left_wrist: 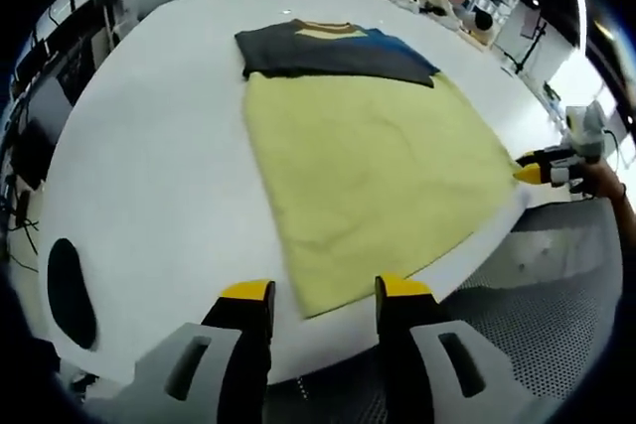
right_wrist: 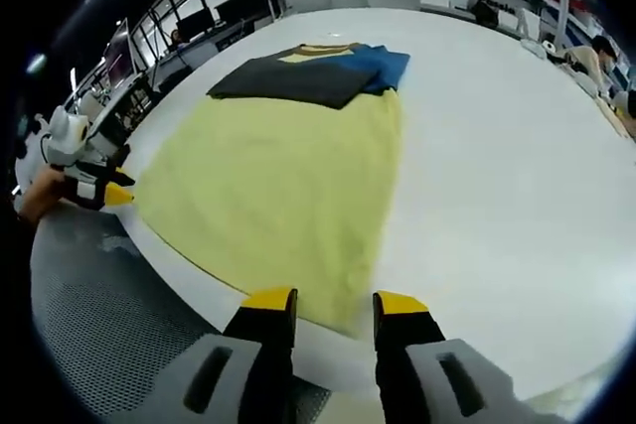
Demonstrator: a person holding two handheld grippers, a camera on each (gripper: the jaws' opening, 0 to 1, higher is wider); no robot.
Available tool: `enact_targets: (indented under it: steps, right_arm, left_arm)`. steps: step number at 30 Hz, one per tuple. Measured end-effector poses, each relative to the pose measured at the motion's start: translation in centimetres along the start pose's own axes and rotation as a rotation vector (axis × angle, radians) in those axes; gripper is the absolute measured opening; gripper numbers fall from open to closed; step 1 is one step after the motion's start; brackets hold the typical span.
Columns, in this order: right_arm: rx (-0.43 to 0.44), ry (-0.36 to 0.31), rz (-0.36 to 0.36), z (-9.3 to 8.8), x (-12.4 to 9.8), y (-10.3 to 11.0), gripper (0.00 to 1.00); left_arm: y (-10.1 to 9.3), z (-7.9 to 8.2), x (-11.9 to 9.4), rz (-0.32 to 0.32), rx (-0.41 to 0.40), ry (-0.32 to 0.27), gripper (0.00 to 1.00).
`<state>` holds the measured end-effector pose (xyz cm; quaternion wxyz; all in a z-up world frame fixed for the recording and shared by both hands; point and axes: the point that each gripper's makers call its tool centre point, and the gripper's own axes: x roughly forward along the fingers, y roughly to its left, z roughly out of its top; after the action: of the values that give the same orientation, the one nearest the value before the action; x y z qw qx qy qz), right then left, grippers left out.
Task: Fold the garment on the visible template until the final outline fits inside the template.
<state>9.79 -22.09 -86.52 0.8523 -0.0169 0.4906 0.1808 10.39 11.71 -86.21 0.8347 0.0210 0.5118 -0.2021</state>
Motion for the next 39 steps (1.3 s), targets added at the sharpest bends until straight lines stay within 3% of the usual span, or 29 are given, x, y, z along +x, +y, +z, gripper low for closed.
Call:
enact_targets:
  steps: [4, 8, 10, 11, 23, 39]
  right_arm:
    - [0.010, 0.003, -0.003, -0.2, 0.0, 0.0, 0.16]
    - [0.009, 0.013, -0.017, -0.5, 0.0, -0.3, 0.05]
    - [0.015, 0.015, -0.024, -0.5, 0.0, -0.5, 0.02]
    - [0.019, 0.015, -0.023, -0.5, 0.0, -0.5, 0.00]
    - [0.047, 0.021, -0.007, -0.4, -0.5, -0.3, 0.00]
    - [-0.014, 0.146, -0.010, -1.7, -1.7, 0.1, 0.00]
  left_arm:
    - [-0.1, -0.3, 0.0, 0.011, -0.011, 0.018, 0.29]
    - [0.0, -0.9, 0.1, 0.013, -0.002, 0.041, 0.08]
    - [0.1, -1.3, 0.1, 0.001, -0.034, 0.065, 0.02]
    - [0.0, -1.0, 0.2, -0.008, -0.055, 0.046, 0.02]
    - [-0.1, -1.1, -0.1, -0.004, -0.005, 0.049, 0.01]
    - [-1.2, -2.8, -1.2, -0.047, 0.035, 0.139, 0.01]
